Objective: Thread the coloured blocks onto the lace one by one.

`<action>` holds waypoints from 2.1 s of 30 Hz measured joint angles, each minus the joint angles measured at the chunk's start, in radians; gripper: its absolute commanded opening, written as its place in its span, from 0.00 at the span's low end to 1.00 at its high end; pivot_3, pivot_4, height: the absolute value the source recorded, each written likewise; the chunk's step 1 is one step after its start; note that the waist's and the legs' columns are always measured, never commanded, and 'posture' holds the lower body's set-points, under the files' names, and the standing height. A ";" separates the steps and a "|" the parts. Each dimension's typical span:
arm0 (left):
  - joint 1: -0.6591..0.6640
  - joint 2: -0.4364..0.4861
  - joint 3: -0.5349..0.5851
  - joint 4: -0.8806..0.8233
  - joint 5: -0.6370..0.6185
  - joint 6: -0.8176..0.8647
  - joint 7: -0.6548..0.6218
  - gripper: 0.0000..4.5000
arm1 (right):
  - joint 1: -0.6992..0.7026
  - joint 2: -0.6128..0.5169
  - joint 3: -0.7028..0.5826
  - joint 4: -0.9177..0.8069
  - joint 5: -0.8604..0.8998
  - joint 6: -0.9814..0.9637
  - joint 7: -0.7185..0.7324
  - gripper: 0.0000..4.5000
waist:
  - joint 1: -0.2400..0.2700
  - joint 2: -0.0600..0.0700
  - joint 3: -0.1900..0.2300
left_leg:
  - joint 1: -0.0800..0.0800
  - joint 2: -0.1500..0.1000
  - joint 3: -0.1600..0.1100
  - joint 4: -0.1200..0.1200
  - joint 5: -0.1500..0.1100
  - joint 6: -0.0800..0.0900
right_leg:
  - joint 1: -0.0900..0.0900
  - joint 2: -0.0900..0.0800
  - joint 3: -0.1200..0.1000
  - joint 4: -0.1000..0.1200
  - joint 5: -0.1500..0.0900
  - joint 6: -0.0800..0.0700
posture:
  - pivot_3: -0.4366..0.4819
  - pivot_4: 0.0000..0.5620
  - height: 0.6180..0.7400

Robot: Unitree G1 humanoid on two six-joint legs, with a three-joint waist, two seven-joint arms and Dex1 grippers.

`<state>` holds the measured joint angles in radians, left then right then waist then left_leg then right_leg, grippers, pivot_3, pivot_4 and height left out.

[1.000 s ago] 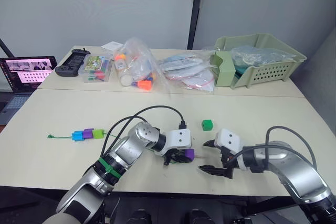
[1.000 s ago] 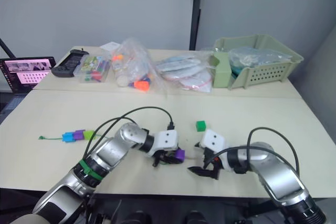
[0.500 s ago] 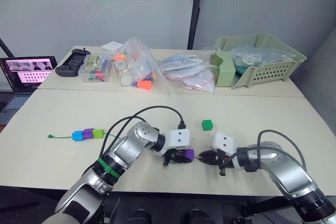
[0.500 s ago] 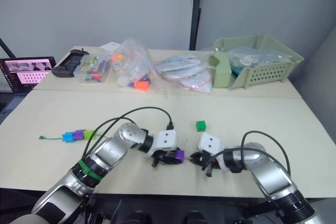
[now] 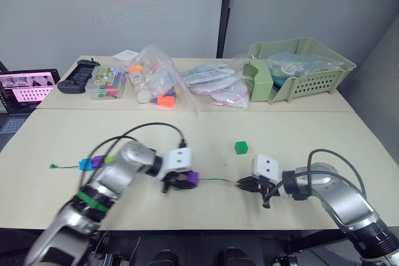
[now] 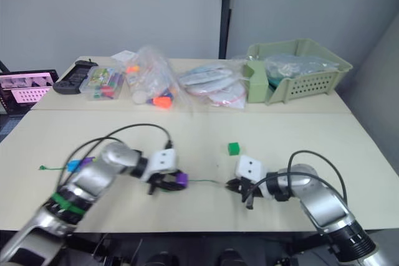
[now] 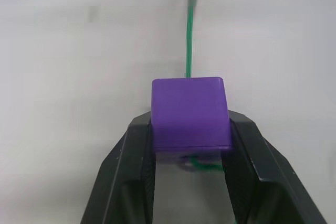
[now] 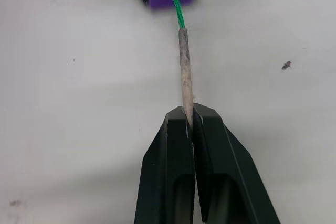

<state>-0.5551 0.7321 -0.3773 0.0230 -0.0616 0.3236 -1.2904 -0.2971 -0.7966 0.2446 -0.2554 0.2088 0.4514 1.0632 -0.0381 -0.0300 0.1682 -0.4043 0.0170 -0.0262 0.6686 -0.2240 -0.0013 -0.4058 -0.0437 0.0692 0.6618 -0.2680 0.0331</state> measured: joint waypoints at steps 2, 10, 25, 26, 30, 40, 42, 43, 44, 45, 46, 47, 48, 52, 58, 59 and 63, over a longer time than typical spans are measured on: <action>0.017 0.089 0.040 0.054 -0.009 -0.082 -0.037 0.27 | -0.005 -0.003 -0.002 0.000 0.001 -0.001 0.007 0.00 | -0.001 0.000 0.000 | 0.000 0.000 0.000 0.000 0.000 0.000 | 0.000 0.000 0.000 0.000 0.000 0.000 | 0.48 0.27 1.00; -0.031 0.250 0.113 0.445 0.026 -0.417 -0.070 0.27 | -0.003 -0.020 -0.002 0.000 0.000 -0.003 0.031 0.00 | -0.008 0.000 0.000 | 0.004 0.001 0.002 -0.002 0.000 0.000 | 0.000 0.000 0.000 0.001 -0.001 -0.001 | 0.48 0.27 1.00; -0.091 0.258 0.168 0.633 0.096 -0.508 -0.073 0.63 | -0.007 -0.015 -0.002 0.000 0.000 -0.003 0.043 0.00 | -0.004 0.001 0.000 | 0.004 0.001 0.003 -0.004 0.000 0.000 | 0.000 -0.001 0.000 0.001 -0.001 -0.002 | 0.48 0.27 1.00; -0.091 0.256 0.168 0.613 0.092 -0.487 -0.095 0.71 | -0.014 -0.012 -0.001 -0.001 0.000 -0.001 0.043 0.00 | -0.002 0.001 0.000 | 0.003 0.000 0.003 -0.004 0.000 0.000 | 0.000 -0.001 0.000 0.001 -0.001 -0.002 | 0.48 0.27 1.00; -0.092 0.244 0.167 0.542 0.075 -0.422 -0.150 0.93 | -0.035 0.002 0.008 -0.010 -0.002 0.014 0.035 0.00 | 0.001 0.001 0.000 | -0.001 0.000 0.002 -0.004 0.000 0.000 | -0.003 -0.001 0.000 0.001 -0.001 -0.002 | 0.48 0.27 1.00; -0.042 -0.022 0.120 0.008 -0.066 -0.066 -0.085 0.93 | -0.111 0.069 0.092 -0.051 -0.030 0.093 -0.003 0.00 | 0.008 0.000 0.000 | -0.003 0.000 0.001 -0.002 0.000 0.000 | -0.004 -0.001 0.000 0.002 -0.001 -0.002 | 0.48 0.27 1.00; -0.016 -0.110 0.081 -0.032 -0.061 -0.030 -0.021 0.93 | -0.116 0.078 0.103 -0.050 -0.035 0.110 -0.008 0.00 | 0.009 0.000 0.000 | -0.003 0.000 0.001 -0.001 0.000 0.000 | -0.004 -0.001 0.000 0.002 -0.001 -0.002 | 0.48 0.27 1.00; -0.012 -0.149 0.062 -0.037 -0.058 -0.015 0.004 0.93 | -0.122 0.084 0.107 -0.050 -0.036 0.117 -0.011 0.00 | 0.010 0.000 0.000 | -0.003 -0.001 0.001 -0.001 0.000 0.000 | -0.004 -0.001 0.000 0.002 -0.001 -0.002 | 0.48 0.27 1.00; -0.011 -0.182 0.040 -0.039 -0.054 -0.010 0.028 0.93 | -0.129 0.089 0.111 -0.050 -0.038 0.123 -0.015 0.00 | 0.011 0.000 0.000 | -0.003 -0.001 0.001 -0.001 0.000 0.000 | -0.004 -0.001 0.000 0.002 -0.001 -0.002 | 0.48 0.27 1.00; -0.011 -0.204 0.019 -0.041 -0.045 -0.013 0.046 0.93 | -0.135 0.094 0.114 -0.050 -0.038 0.125 -0.018 0.00 | 0.011 0.000 0.000 | -0.003 -0.001 0.001 0.000 0.000 0.000 | -0.004 -0.001 0.000 0.002 -0.001 -0.002 | 0.48 0.27 1.00; -0.011 -0.215 0.000 -0.042 -0.030 -0.017 0.061 0.93 | -0.138 0.095 0.117 -0.051 -0.038 0.126 -0.020 0.00 | 0.011 0.000 0.000 | -0.002 -0.001 0.001 0.000 0.000 0.000 | -0.003 -0.001 0.000 0.002 -0.001 -0.002 | 0.48 0.27 1.00; -0.011 -0.217 -0.013 -0.042 -0.014 -0.020 0.074 0.93 | -0.138 0.094 0.117 -0.051 -0.038 0.127 -0.021 0.00 | 0.011 0.000 0.000 | -0.002 -0.001 0.001 0.000 0.000 0.000 | -0.003 0.000 0.000 0.002 -0.001 -0.002 | 0.48 0.27 1.00; -0.011 -0.218 -0.018 -0.041 -0.006 -0.019 0.083 0.93 | -0.138 0.094 0.117 -0.051 -0.039 0.129 -0.022 0.00 | 0.010 0.000 0.000 | -0.002 -0.001 0.001 0.000 0.000 0.000 | -0.003 0.000 0.000 0.002 -0.001 -0.002 | 0.48 0.27 1.00; -0.011 -0.222 -0.026 -0.048 0.000 0.007 0.101 0.93 | -0.138 0.093 0.117 -0.056 -0.038 0.148 -0.025 0.00 | 0.014 0.000 0.000 | -0.002 -0.001 0.001 0.000 0.000 0.000 | -0.003 -0.001 0.000 0.002 -0.001 -0.002 | 0.48 0.27 1.00; -0.011 -0.222 -0.029 -0.048 -0.001 0.013 0.103 0.52 | -0.138 0.093 0.117 -0.070 -0.038 0.163 -0.028 0.00 | 0.019 0.000 0.000 | -0.002 -0.001 0.001 0.000 0.000 0.000 | -0.003 -0.001 0.000 0.002 -0.001 -0.002 | 0.48 0.27 1.00; -0.011 -0.222 -0.029 -0.048 -0.001 0.014 0.103 0.45 | -0.138 0.093 0.117 -0.070 -0.038 0.164 -0.028 0.00 | 0.020 0.000 0.000 | -0.002 -0.001 0.001 0.000 0.000 0.000 | -0.003 -0.001 0.000 0.002 -0.001 -0.002 | 0.48 0.27 1.00; -0.011 -0.226 -0.029 -0.048 -0.001 0.024 0.106 0.14 | -0.138 0.093 0.117 -0.070 -0.038 0.166 -0.029 0.00 | 0.020 0.000 0.000 | -0.002 -0.001 0.001 0.000 0.000 0.000 | -0.003 -0.001 0.000 0.002 -0.001 -0.002 | 0.48 0.27 1.00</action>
<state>-0.5661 0.5063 -0.4062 -0.0250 -0.0627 0.3477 -1.1849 -0.4352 -0.7036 0.3619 -0.3253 0.1708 0.6174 1.0341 -0.0181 -0.0302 0.1684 -0.4066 0.0159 -0.0253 0.6685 -0.2239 -0.0013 -0.4085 -0.0446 0.0692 0.6634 -0.2689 0.0313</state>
